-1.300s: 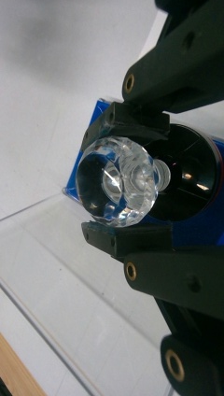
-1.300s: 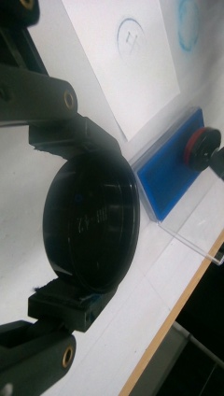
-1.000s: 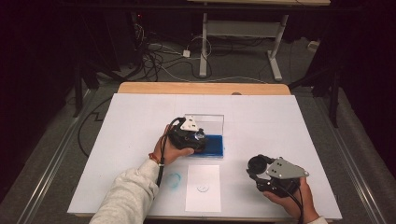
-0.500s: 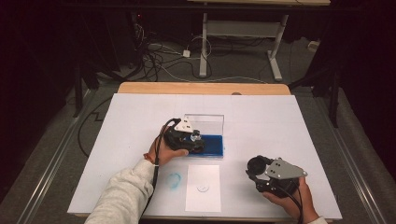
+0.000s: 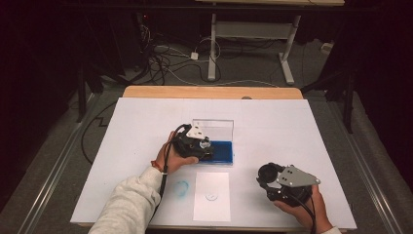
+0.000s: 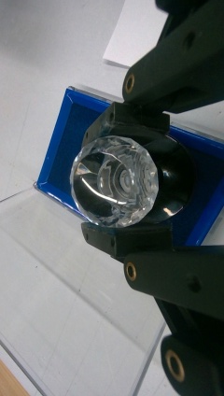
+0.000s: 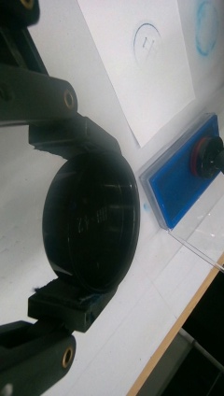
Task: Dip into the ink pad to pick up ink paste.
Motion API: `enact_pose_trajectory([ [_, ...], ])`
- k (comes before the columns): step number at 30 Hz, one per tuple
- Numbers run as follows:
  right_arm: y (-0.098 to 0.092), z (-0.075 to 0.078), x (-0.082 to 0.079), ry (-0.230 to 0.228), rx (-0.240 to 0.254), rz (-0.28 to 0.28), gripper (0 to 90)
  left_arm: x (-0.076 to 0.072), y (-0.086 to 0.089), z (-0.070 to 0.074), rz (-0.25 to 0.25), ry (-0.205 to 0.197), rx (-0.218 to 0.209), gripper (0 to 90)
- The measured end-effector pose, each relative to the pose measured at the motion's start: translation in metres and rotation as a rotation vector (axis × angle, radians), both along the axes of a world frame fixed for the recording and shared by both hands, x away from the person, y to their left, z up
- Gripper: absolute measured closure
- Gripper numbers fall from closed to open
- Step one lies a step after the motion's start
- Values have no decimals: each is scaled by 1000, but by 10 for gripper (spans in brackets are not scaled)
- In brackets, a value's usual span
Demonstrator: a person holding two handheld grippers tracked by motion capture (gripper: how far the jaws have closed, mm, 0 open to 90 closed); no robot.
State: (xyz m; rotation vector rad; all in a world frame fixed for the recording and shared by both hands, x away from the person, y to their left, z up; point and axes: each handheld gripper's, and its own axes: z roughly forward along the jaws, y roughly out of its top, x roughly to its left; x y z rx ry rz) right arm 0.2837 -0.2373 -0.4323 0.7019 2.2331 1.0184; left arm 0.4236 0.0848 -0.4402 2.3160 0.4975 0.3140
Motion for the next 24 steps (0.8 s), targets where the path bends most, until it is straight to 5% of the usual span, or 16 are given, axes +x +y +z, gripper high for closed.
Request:
enact_pose_trajectory([
  [24, 3, -1, 0, 2, -10, 17, 386, -1, -3, 2, 10, 1, 27, 546],
])
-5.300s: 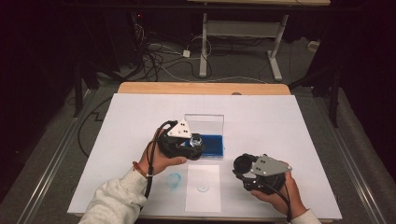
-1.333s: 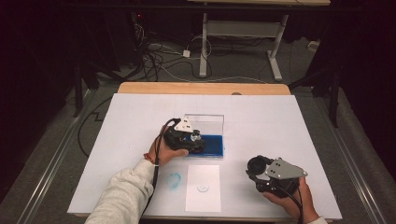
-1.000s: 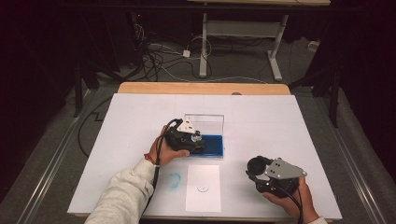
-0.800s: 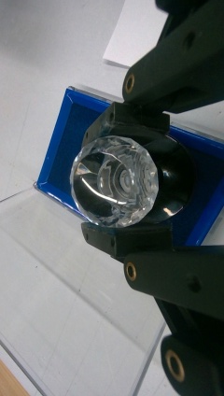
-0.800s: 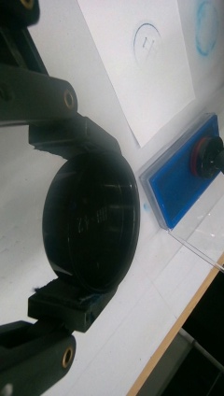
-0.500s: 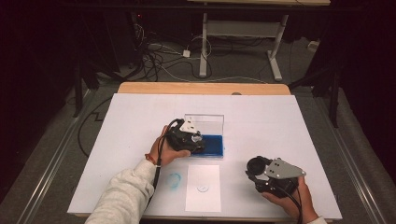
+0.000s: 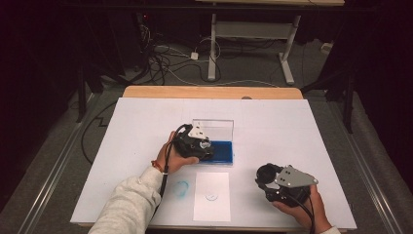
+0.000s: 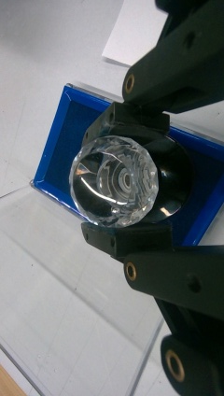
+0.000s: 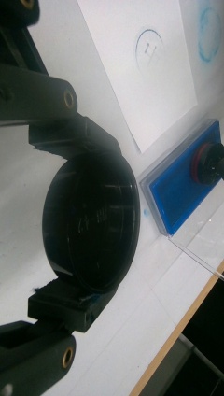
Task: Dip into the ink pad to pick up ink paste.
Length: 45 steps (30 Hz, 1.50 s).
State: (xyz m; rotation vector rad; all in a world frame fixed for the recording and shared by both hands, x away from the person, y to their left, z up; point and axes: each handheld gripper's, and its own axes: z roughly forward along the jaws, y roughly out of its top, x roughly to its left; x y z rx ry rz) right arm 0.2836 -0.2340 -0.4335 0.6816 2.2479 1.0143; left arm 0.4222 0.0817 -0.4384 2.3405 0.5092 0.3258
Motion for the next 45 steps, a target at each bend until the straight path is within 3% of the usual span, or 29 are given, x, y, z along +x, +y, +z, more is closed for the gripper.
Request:
enact_pose_trajectory([
  [15, 1, 1, -3, -15, 33, 38, 386, 2, -3, 3, -2, 7, 21, 547],
  [19, 2, 0, -2, -13, 21, 41, 385, 4, -3, 5, 1, 22, 18, 547],
  [22, 2, 1, -3, -16, 30, 39, 385, 2, -5, 12, -4, 2, 28, 547],
  [31, 0, 2, -2, -13, 27, 40, 385, 2, -4, 40, -10, -45, -12, 547],
  [39, 0, 1, -2, -10, 23, 36, 385, 3, -8, 53, -22, -56, -15, 547],
  [42, 0, 1, -2, -8, 21, 34, 385, 4, -14, 59, -18, -68, 5, 547],
  [45, 1, 1, -3, -7, 12, 38, 385, 6, -19, 61, -30, -63, -7, 547],
])
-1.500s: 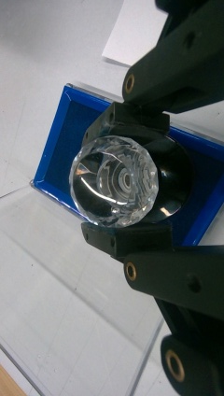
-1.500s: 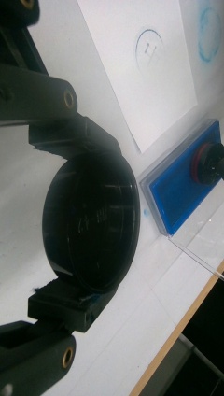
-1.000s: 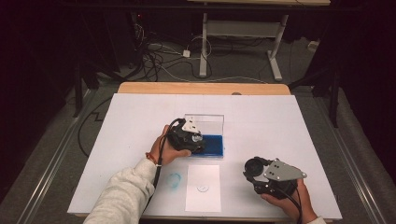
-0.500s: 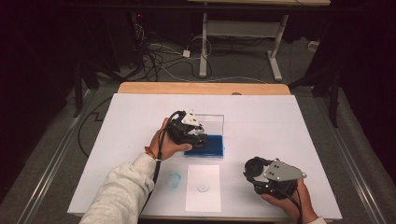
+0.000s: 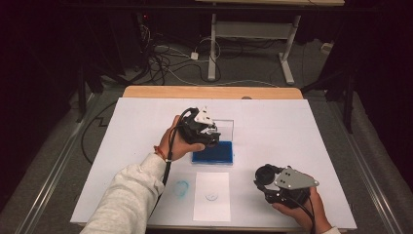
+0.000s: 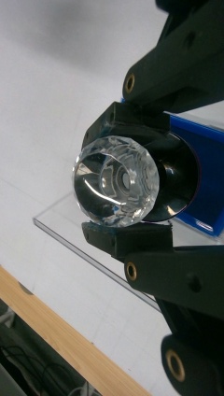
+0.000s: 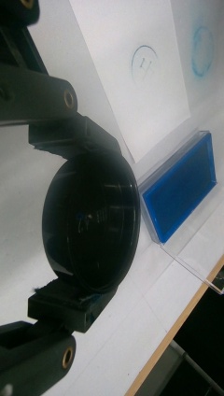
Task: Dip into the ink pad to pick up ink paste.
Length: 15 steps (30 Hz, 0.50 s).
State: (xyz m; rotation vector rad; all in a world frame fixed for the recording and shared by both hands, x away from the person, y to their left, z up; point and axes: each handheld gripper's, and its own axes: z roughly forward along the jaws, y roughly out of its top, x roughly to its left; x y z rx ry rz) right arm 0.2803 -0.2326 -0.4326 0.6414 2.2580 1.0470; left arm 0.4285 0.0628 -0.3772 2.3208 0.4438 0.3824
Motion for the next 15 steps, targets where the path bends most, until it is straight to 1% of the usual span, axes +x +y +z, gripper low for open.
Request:
enact_pose_trajectory([
  [2, 0, 0, 0, -2, -8, 3, 385, 0, -5, -1, -8, -5, 2, 547],
  [7, -1, -1, 0, 1, -4, 0, 385, 0, -11, 2, -21, -27, -2, 546],
  [11, -2, -2, 0, 2, -9, -5, 385, 1, -12, 3, -30, -27, -32, 547],
  [15, -1, -3, 1, 6, -14, -4, 385, 2, -14, -3, -34, -10, -48, 547],
])
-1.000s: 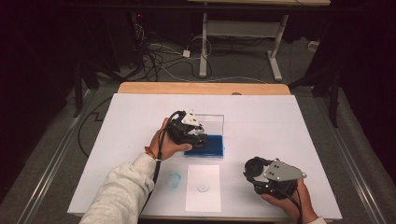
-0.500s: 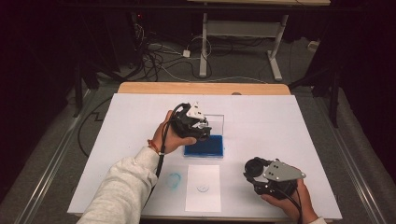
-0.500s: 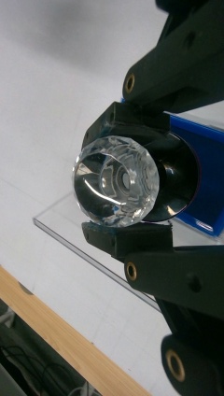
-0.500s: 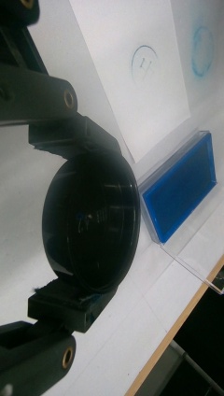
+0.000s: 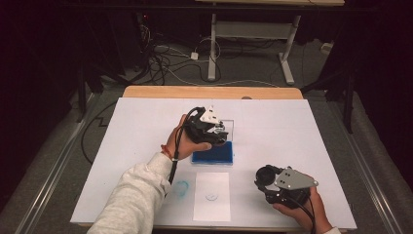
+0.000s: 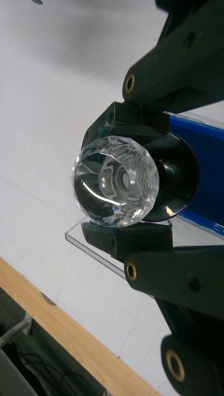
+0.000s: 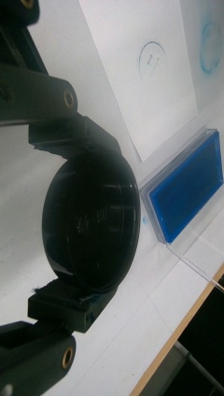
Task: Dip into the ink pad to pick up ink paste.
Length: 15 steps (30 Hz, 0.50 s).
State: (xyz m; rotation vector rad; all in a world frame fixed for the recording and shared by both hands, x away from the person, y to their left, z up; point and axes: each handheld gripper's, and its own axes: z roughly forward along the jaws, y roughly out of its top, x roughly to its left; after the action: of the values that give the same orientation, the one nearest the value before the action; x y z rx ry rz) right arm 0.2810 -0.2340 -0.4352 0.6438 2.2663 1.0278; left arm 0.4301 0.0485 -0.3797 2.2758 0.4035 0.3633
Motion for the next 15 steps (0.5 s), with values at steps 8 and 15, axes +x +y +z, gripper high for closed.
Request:
enact_pose_trajectory([
  [8, 1, -2, 0, 9, -10, -2, 384, 3, -9, -28, -16, 43, 16, 546],
  [15, 1, -3, 1, 7, -23, -9, 384, 3, -12, -45, -12, 55, 40, 546],
])
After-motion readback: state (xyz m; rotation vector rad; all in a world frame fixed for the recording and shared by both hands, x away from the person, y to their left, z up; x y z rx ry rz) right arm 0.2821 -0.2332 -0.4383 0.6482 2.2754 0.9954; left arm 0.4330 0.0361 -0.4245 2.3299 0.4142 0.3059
